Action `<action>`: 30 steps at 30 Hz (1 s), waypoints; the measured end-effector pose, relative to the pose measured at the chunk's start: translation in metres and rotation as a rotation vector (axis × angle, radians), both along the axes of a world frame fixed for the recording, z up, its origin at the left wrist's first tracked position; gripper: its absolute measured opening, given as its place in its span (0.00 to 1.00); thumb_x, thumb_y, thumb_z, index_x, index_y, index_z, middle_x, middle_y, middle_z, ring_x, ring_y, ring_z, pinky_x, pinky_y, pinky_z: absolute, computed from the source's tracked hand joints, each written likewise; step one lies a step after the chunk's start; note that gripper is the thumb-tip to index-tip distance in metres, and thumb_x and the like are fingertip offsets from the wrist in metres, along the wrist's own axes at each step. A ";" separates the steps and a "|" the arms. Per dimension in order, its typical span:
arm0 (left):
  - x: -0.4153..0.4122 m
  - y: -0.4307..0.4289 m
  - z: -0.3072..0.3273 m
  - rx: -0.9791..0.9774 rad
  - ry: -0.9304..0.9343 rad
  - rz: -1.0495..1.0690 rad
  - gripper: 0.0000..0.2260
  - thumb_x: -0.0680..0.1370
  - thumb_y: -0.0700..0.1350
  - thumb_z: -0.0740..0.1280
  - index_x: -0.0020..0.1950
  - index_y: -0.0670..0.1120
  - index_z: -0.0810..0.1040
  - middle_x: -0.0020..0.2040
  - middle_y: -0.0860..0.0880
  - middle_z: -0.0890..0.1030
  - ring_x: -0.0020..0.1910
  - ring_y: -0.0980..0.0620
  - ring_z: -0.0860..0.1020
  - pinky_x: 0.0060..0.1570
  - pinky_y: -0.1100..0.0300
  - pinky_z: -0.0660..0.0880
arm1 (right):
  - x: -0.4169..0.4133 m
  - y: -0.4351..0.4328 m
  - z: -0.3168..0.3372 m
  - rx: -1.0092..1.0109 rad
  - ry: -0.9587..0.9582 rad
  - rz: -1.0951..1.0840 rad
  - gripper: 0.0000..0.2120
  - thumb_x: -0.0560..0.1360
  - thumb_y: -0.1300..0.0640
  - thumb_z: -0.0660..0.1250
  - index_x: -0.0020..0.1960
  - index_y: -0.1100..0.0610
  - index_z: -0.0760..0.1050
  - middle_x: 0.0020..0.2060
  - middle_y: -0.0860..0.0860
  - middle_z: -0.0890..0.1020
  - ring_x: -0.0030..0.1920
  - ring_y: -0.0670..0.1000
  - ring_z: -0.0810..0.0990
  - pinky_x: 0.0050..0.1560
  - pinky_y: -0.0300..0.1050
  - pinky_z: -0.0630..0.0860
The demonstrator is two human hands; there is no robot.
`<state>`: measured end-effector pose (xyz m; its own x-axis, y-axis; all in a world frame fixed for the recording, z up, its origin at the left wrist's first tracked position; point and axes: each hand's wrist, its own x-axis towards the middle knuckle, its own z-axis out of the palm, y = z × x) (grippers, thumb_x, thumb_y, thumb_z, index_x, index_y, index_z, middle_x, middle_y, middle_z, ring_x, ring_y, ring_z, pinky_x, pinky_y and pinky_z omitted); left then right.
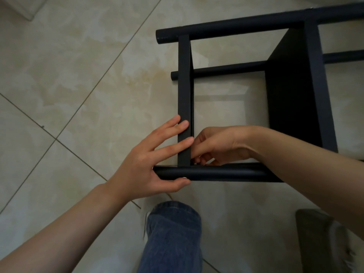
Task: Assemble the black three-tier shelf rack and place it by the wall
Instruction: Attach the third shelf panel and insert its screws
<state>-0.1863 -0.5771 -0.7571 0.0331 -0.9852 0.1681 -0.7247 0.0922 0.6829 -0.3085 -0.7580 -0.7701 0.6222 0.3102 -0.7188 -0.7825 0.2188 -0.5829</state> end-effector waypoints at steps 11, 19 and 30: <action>0.000 0.001 -0.001 -0.002 0.008 0.000 0.29 0.74 0.51 0.76 0.70 0.39 0.73 0.74 0.38 0.69 0.79 0.40 0.63 0.76 0.48 0.63 | 0.001 0.002 0.000 -0.014 0.008 -0.003 0.12 0.75 0.58 0.71 0.33 0.54 0.80 0.31 0.50 0.77 0.35 0.46 0.74 0.45 0.42 0.73; -0.001 0.001 -0.001 -0.003 0.008 0.002 0.29 0.74 0.51 0.76 0.70 0.39 0.73 0.75 0.38 0.69 0.79 0.40 0.63 0.76 0.47 0.63 | 0.000 0.000 0.003 -0.049 0.018 0.028 0.08 0.77 0.59 0.70 0.40 0.57 0.82 0.35 0.52 0.77 0.40 0.49 0.75 0.50 0.44 0.72; -0.001 0.001 -0.001 -0.003 0.005 0.006 0.29 0.74 0.52 0.75 0.70 0.39 0.73 0.74 0.38 0.69 0.79 0.40 0.63 0.76 0.48 0.63 | 0.000 -0.002 0.001 -0.037 0.016 0.049 0.12 0.76 0.57 0.70 0.34 0.53 0.82 0.33 0.49 0.77 0.38 0.47 0.74 0.47 0.43 0.72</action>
